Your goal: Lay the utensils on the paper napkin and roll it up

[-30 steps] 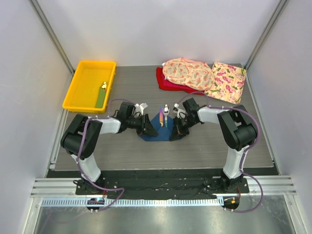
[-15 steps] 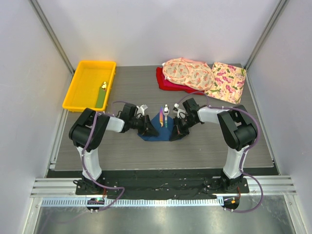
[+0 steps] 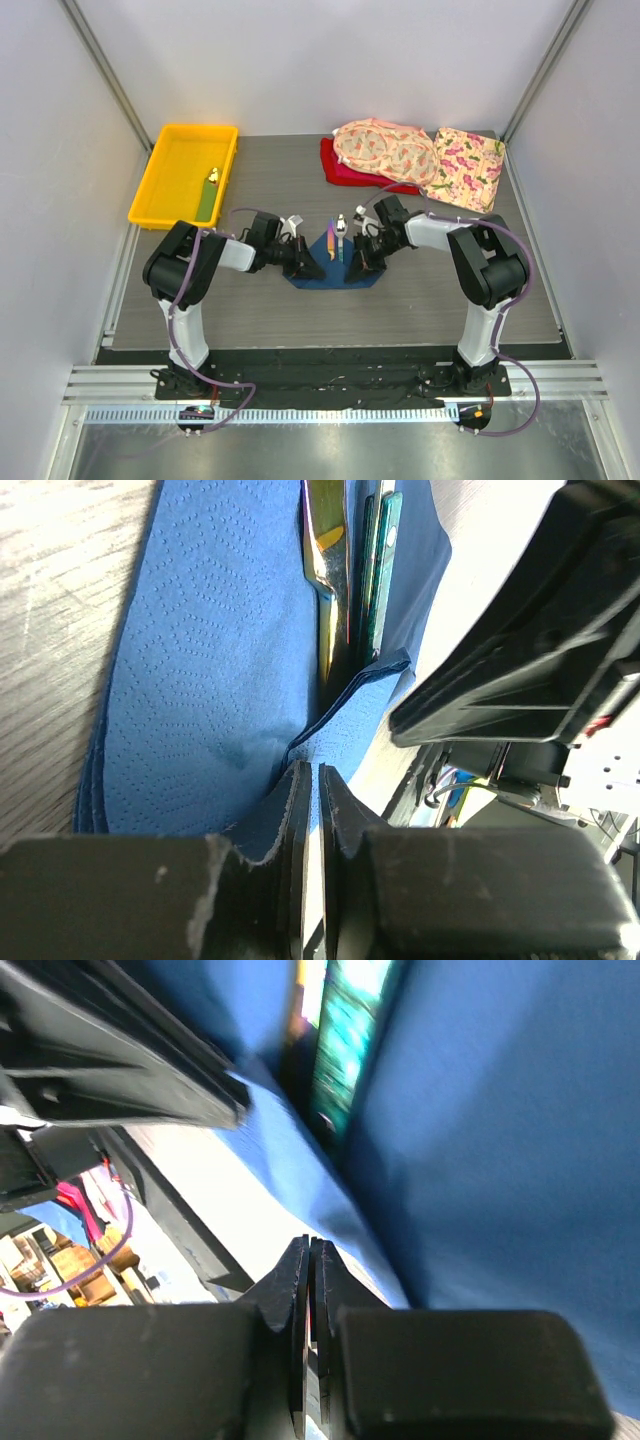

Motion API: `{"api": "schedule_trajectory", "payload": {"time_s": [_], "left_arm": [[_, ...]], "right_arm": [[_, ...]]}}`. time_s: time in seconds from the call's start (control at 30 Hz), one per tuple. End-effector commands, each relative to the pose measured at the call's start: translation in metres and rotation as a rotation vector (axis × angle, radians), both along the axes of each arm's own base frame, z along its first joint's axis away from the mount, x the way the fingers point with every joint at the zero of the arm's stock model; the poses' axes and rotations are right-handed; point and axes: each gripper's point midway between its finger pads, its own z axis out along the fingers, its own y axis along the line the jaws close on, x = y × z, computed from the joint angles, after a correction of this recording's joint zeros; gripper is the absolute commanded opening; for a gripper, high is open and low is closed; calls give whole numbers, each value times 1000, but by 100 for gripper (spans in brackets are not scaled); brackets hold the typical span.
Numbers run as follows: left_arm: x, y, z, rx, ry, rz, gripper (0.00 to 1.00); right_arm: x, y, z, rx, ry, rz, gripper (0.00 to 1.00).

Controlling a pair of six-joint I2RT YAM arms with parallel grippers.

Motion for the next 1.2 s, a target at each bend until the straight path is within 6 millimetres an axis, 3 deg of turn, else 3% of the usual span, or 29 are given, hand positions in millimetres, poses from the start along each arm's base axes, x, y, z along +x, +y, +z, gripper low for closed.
{"api": "schedule_trajectory", "payload": {"time_s": [0.0,0.1,0.3,0.6,0.83,0.93,1.03,1.17], "left_arm": [[7,4,-9,32,-31,16,12],[6,4,-8,33,-34,14,12],[7,4,-8,34,-31,14,12],[5,5,-10,43,-30,14,12],[5,7,-13,56,-24,18,12],[5,7,-13,56,-22,18,12],[4,7,-14,60,-20,18,12],[5,7,-15,61,-18,19,12]], "right_arm": [[23,14,40,85,-92,-7,7],[28,15,37,75,-95,-20,6],[32,6,10,-3,-87,-32,5],[27,-5,-18,-78,-43,-50,4],[25,-10,-12,-97,-57,-47,5],[28,-14,2,-86,-81,-49,9],[31,-16,22,-52,-97,-61,21],[31,-30,36,-58,-104,-91,48]]}}
